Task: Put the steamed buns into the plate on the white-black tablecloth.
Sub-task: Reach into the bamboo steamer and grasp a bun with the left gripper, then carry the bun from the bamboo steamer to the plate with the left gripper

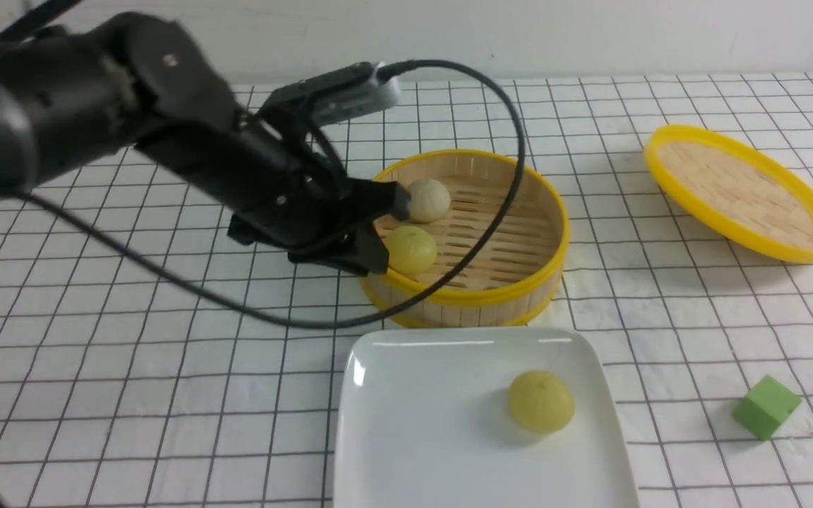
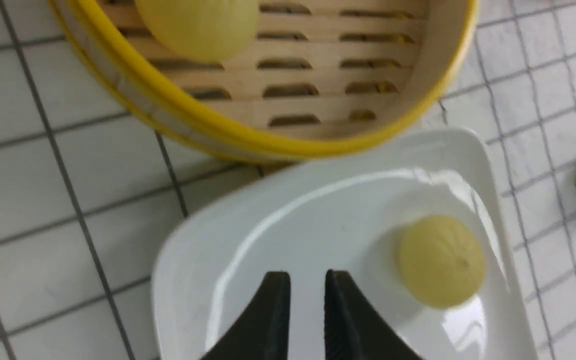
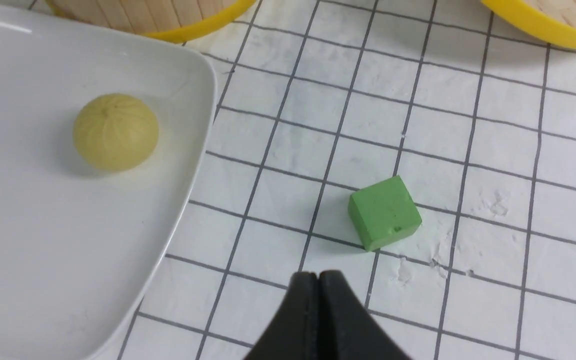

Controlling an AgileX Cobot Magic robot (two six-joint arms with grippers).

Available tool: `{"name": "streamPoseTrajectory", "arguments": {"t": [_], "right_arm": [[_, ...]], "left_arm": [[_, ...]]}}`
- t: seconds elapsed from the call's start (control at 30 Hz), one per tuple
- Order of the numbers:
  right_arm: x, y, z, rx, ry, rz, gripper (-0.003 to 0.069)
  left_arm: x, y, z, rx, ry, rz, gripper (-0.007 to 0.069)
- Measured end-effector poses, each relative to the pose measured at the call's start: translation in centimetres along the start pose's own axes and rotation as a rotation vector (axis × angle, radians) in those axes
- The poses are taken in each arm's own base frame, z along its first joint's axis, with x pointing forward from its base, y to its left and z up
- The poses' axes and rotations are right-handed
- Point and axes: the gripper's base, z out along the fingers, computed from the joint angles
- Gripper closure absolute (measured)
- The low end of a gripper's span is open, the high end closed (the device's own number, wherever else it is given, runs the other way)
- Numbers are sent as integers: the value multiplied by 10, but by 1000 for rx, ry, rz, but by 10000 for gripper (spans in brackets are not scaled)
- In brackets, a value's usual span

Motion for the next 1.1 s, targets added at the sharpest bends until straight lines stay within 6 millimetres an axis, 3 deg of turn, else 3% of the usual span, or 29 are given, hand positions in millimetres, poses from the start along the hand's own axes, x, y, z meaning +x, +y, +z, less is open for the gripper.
{"name": "streamPoseTrajectory", "arguments": {"t": [0.07,0.17,0.3,0.7,0.8,0.9,1.0,1.1], "right_arm": [[0,0,0,3,-4,17,667],[0,0,0,4,-8,35,664],[-1,0,-1,3,-11,37,659],[-1,0,-1,0,-22,42,649],[-2,0,-1,-4,-23,46,647],[-2,1,-1,-11,-28,53,643],[-2,1,-1,-13,-30,56,641],[-2,1,-1,-14,-32,56,636]], "left_arm": [[-11,-4,8,-57,-4,16,423],[-31,-16,28,-151,-10,74,303],[-45,-24,51,-219,-7,132,225],[-54,-12,112,-243,-44,133,215],[-54,-9,122,-241,-52,131,245],[-53,-7,129,-244,-44,114,373],[-53,-8,126,-244,-43,110,548],[-55,-13,107,-246,-38,108,599]]}}
